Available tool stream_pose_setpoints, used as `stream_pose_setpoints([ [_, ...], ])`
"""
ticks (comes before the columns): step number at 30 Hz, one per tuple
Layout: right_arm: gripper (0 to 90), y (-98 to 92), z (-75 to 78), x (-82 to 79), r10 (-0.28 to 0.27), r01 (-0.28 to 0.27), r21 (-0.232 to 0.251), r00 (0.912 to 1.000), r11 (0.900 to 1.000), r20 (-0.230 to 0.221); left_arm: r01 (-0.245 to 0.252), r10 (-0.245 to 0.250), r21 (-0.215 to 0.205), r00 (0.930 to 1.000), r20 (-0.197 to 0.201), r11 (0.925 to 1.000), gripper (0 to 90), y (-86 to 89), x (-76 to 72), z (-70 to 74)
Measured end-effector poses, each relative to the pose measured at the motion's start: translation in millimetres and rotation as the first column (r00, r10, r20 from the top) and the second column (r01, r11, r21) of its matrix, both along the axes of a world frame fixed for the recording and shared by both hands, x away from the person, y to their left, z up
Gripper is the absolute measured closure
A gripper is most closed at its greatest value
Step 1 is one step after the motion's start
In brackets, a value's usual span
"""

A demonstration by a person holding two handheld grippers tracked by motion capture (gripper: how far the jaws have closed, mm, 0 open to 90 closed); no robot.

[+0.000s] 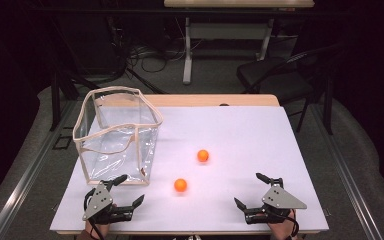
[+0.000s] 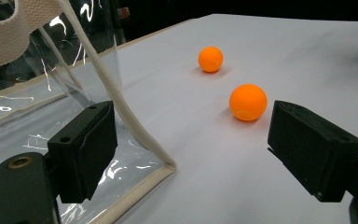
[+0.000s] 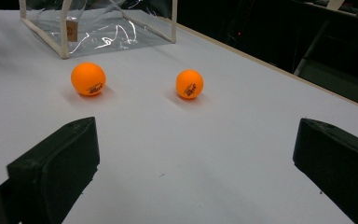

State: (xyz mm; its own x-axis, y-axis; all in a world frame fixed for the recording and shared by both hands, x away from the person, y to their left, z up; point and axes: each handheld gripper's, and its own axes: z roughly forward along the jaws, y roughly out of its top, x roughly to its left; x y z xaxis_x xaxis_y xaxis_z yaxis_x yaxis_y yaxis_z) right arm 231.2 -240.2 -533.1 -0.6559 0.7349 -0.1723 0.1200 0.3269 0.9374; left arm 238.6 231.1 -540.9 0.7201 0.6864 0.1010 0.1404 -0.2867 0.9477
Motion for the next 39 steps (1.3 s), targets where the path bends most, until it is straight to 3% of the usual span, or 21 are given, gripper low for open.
stream_pose_setpoints([
  [15, 0.0, 8.2, -2.1, 7.1, 0.028, -0.029, -0.021, 0.9986, 0.999, -0.044, -0.001, 0.001, 0.024, 0.9998, -0.019, 0.9997, 15.8, 0.9, 0.3, -2.0],
  [27, 0.0, 23.0, -2.5, 8.4, 0.048, -0.054, -0.081, 0.9961, 0.995, -0.074, 0.017, -0.016, 0.036, 0.9994, -0.030, 0.9992, 15.8, -2.8, 3.7, -3.3],
  [39, 0.0, 42.3, 1.3, 12.6, 0.094, -0.109, -0.112, 0.9875, 0.988, -0.127, 0.033, -0.031, 0.049, 0.9989, -0.035, 0.9982, 15.9, -5.2, 5.5, -3.8],
])
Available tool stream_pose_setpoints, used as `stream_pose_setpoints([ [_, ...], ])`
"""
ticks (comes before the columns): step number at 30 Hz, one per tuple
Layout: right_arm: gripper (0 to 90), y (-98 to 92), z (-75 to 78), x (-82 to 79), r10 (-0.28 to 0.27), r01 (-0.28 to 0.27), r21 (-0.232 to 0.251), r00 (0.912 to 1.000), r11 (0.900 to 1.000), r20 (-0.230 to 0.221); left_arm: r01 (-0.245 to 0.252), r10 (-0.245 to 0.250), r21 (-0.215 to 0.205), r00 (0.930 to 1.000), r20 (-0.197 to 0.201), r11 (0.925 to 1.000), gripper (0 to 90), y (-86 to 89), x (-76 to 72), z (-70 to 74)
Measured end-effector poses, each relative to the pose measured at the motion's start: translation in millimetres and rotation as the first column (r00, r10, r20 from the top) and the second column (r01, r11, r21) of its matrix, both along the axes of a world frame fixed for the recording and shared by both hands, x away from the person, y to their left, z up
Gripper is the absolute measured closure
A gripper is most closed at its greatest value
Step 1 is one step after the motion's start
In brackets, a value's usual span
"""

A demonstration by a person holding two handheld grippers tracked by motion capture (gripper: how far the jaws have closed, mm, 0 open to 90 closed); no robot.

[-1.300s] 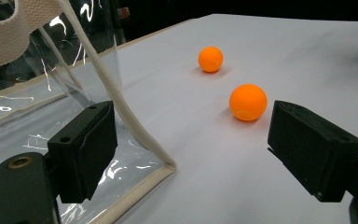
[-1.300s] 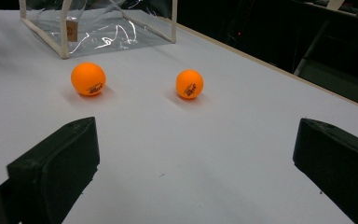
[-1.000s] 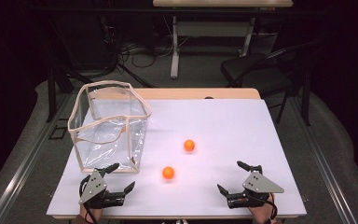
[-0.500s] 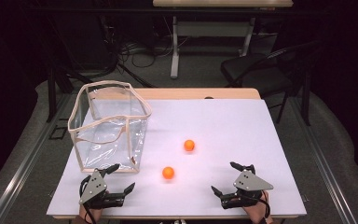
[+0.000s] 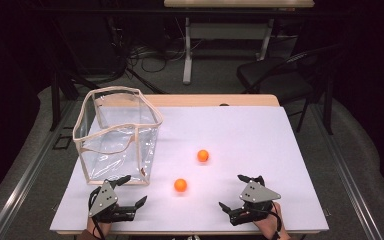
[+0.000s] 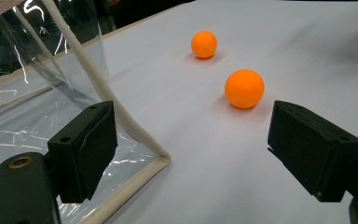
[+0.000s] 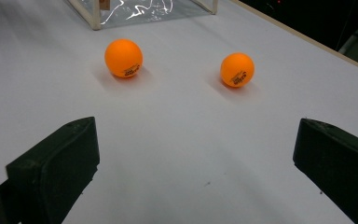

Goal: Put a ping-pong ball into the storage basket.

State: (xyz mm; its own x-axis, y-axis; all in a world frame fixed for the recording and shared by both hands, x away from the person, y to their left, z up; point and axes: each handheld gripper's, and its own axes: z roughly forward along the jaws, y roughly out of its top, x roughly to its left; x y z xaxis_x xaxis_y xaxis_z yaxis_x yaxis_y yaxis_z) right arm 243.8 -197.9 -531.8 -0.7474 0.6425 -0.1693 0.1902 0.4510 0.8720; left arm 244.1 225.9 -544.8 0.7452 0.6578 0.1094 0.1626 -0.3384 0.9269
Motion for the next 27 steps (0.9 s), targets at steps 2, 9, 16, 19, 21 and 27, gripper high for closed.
stream_pose_setpoints([
  [2, 0.0, 3.7, 1.1, 1.5, 0.004, -0.004, 0.001, 1.0000, 1.000, -0.002, -0.001, 0.001, 0.002, 1.0000, -0.001, 1.0000, 15.9, 0.4, 0.2, 0.0],
  [9, 0.0, 17.0, -0.2, 6.5, 0.034, -0.034, -0.012, 0.9989, 0.999, -0.033, -0.001, 0.001, 0.007, 1.0000, -0.002, 1.0000, 15.9, 0.2, 0.2, -0.3],
  [16, 0.0, 23.4, -1.5, 10.3, 0.040, -0.040, -0.007, 0.9978, 0.999, -0.053, 0.000, 0.000, 0.009, 1.0000, -0.003, 1.0000, 15.9, 0.1, 0.3, -0.5],
  [19, 0.0, 26.3, -3.0, 12.4, 0.041, -0.041, -0.005, 0.9970, 0.999, -0.066, 0.001, -0.001, 0.010, 1.0000, -0.005, 1.0000, 15.8, -0.3, 0.8, -0.6],
  [21, 0.0, 28.3, -4.0, 14.0, 0.044, -0.045, -0.005, 0.9964, 0.999, -0.073, 0.001, -0.001, 0.015, 1.0000, -0.006, 0.9999, 15.9, -1.2, 1.8, -1.0],
  [27, 0.0, 35.1, -7.1, 19.6, 0.051, -0.052, -0.004, 0.9934, 0.999, -0.102, 0.003, -0.003, 0.014, 1.0000, -0.007, 0.9999, 15.9, -1.5, 2.8, -1.3],
])
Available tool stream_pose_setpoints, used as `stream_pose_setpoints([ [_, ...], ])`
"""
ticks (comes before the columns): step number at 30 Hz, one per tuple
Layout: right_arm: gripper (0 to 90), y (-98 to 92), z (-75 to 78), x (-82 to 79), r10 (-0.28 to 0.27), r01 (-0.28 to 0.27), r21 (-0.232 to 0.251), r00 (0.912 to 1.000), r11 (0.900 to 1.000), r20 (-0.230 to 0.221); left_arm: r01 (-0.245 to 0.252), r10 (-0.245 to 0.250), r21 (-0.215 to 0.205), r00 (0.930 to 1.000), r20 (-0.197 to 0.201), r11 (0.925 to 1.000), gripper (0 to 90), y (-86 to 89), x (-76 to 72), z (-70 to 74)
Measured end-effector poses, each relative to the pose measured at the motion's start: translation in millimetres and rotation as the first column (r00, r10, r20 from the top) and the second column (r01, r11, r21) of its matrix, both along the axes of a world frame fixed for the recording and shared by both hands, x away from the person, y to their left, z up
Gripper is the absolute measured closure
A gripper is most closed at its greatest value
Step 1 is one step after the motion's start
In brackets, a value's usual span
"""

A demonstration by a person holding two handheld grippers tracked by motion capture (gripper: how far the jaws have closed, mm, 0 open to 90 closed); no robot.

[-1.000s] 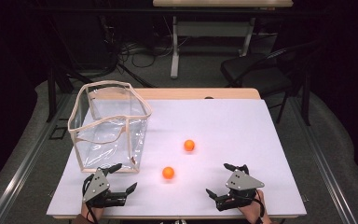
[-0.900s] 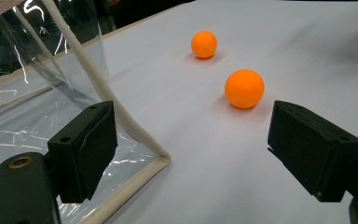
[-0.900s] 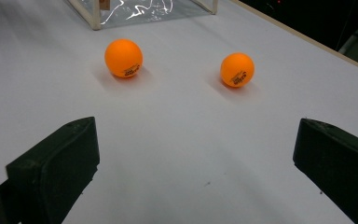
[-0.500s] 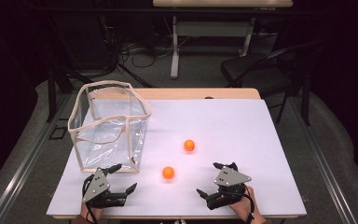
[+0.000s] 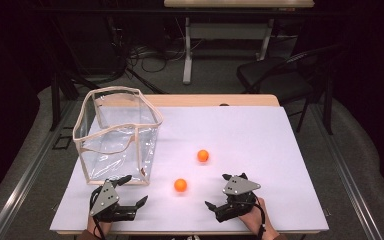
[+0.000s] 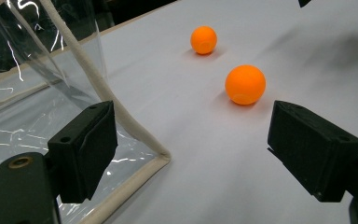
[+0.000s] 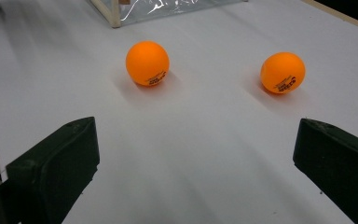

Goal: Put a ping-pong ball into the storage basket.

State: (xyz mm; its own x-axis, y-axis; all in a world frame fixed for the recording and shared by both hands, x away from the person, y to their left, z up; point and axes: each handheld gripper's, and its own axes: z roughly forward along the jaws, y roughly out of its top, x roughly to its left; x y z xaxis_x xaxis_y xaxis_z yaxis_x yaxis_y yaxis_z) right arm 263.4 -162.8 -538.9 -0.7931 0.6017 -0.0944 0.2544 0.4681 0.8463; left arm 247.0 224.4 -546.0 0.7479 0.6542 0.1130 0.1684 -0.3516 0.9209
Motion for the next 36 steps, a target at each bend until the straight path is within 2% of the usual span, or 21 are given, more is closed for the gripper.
stream_pose_setpoints([
  [5, 0.0, 6.5, 0.2, 4.6, 0.011, -0.011, 0.011, 0.9999, 1.000, -0.013, -0.001, 0.001, -0.001, 1.0000, 0.000, 1.0000, 15.9, 0.2, 0.2, 0.1],
  [11, 0.0, 13.5, 2.0, 8.1, -0.004, 0.004, 0.012, 1.0000, 1.000, -0.001, 0.004, -0.004, 0.006, 1.0000, -0.001, 1.0000, 15.9, -0.8, 0.8, 0.1],
  [24, 0.0, 28.0, -4.0, 23.4, -0.015, 0.016, 0.016, 0.9981, 1.000, -0.059, 0.007, -0.007, -0.002, 0.9999, -0.009, 1.0000, 15.9, -0.9, 2.5, -0.3],
  [33, 0.0, 37.1, -5.3, 27.4, -0.007, 0.008, 0.012, 0.9973, 1.000, -0.073, 0.003, -0.003, -0.004, 1.0000, -0.007, 1.0000, 15.9, -0.4, 2.8, -0.3],
  [36, 0.0, 40.7, -5.5, 28.7, -0.016, 0.015, -0.003, 0.9972, 1.000, -0.073, 0.000, -0.001, -0.007, 1.0000, -0.009, 1.0000, 15.9, 0.1, 2.8, -0.3],
])
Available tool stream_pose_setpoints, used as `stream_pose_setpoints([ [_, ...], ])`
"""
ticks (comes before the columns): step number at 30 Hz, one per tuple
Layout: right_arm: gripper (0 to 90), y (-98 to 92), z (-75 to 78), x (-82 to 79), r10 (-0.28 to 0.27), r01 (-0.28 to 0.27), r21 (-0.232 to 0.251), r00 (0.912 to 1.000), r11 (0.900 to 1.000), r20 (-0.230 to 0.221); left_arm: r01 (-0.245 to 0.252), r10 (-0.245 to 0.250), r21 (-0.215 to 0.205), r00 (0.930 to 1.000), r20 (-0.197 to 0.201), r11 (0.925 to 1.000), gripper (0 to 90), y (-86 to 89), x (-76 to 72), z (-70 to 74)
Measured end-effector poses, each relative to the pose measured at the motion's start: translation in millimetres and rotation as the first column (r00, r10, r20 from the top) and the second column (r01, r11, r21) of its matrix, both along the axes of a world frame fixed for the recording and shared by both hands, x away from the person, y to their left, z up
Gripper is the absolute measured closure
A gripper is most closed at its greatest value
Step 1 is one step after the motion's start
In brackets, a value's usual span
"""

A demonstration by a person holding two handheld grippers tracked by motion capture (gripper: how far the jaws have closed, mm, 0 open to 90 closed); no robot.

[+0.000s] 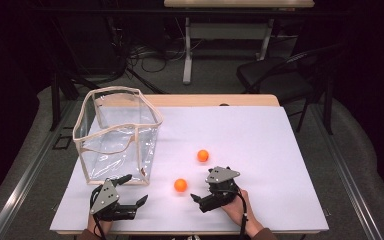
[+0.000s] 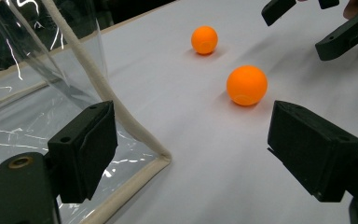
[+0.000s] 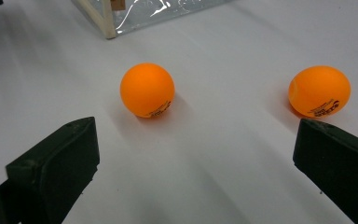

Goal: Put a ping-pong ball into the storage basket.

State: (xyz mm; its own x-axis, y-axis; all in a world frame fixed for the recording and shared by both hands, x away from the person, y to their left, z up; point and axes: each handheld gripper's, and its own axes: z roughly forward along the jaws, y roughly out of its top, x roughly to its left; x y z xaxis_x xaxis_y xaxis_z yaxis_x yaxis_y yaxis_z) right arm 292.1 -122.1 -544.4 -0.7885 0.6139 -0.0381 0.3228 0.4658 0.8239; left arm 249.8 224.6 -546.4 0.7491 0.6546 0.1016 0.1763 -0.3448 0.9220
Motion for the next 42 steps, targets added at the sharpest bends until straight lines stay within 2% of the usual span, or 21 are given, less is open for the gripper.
stream_pose_setpoints([
  [9, 0.0, 7.3, -0.5, 5.1, -0.003, 0.003, -0.001, 0.9998, 1.000, -0.020, 0.002, -0.002, 0.002, 1.0000, 0.002, 1.0000, 15.9, 0.2, -0.3, 0.5],
  [25, 0.0, 25.7, 0.6, 10.1, 0.038, -0.037, 0.010, 0.9983, 0.999, -0.045, 0.002, -0.002, -0.008, 1.0000, 0.005, 1.0000, 15.9, 0.5, -0.8, 1.1],
  [42, 0.0, 37.6, -4.5, 17.7, 0.054, -0.055, -0.006, 0.9959, 0.998, -0.072, 0.012, -0.011, -0.008, 0.9999, 0.002, 0.9999, 15.9, 0.5, -0.3, 1.3],
])
